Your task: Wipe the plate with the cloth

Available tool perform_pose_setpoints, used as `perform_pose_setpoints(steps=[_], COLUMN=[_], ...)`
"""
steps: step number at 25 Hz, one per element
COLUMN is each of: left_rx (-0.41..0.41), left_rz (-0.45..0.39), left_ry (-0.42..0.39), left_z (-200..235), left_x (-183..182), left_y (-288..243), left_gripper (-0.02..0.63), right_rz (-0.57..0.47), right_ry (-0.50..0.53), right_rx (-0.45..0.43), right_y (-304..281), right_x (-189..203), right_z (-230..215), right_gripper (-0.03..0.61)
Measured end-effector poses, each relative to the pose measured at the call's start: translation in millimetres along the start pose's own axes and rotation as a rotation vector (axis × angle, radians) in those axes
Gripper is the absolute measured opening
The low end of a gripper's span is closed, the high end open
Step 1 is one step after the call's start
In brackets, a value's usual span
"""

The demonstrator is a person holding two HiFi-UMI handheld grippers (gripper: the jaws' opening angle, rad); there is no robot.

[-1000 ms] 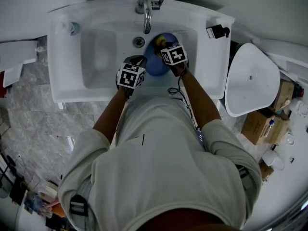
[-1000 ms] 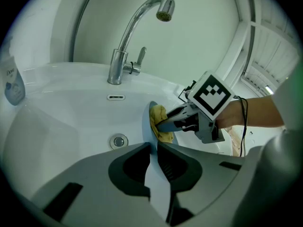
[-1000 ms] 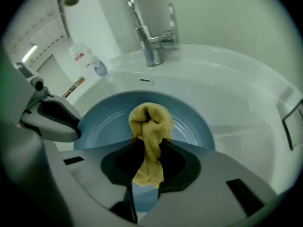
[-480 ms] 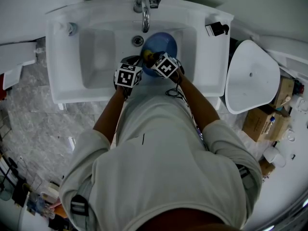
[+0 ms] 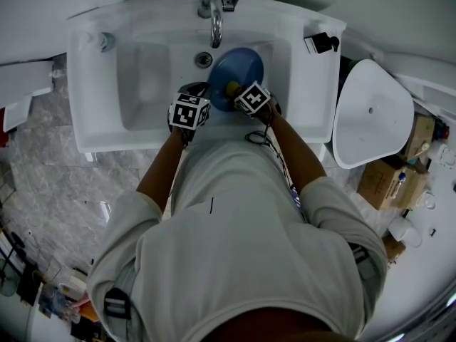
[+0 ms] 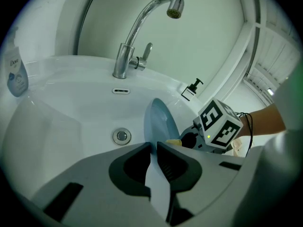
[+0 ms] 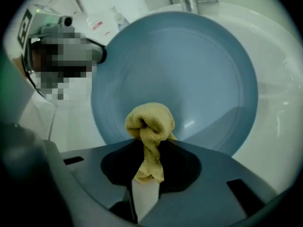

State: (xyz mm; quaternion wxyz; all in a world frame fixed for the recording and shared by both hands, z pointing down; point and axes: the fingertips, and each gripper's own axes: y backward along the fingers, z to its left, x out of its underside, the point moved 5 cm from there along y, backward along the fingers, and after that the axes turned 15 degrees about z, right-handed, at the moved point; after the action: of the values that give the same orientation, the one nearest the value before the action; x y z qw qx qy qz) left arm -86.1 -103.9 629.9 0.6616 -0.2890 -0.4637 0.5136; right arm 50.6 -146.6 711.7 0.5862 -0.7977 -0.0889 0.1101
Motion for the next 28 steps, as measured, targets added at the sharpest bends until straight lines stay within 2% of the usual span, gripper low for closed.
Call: perform_pose_setpoints(steps=[3, 6, 13, 16, 19, 24, 28], left_rx=[0.01, 0.014, 0.023, 0.026, 0.031, 0.032, 0.028], left_rz=[-0.003, -0.005, -0.013, -0.018, -0.017, -0.014, -0.017], left_ry=[-0.001, -0.011, -0.034, -0.047, -0.052, -0.058, -0.06], left_z=[-1.4, -5.2, -13.8, -16.9, -19.3, -20.3, -20.1], left_x=[-1.5, -2.7, -7.5, -8.3, -8.2, -8.4, -9.7], left_y=[-0.4, -0.4, 2.2, 3.2, 4.1, 5.2, 7.1], left_gripper=[0.055, 0.055, 0.057, 0.057, 0.058, 0.061, 0.062], right_rz=[0.022, 0.028, -0.055, -0.096, -0.114, -0.144, -0.207], right_ry=[-0.162, -0.301, -0.557, -0.638, -0.639, -0.472, -0.401], right_rx=[-0.039, -0.022, -0.022, 0.025, 0.076, 0.17, 0.175], right_y=[-2.5, -0.8, 9.5, 10.7, 15.5, 36.7, 54.7], right_x=[10.0, 15.4, 21.7, 23.3, 18.5, -4.9, -28.6], right_z=[-14.6, -30.4, -58.0, -73.8, -84.9, -88.5, -82.1], right_gripper=[0.087, 0.087, 0.087, 0.087, 0.087, 0.087, 0.087])
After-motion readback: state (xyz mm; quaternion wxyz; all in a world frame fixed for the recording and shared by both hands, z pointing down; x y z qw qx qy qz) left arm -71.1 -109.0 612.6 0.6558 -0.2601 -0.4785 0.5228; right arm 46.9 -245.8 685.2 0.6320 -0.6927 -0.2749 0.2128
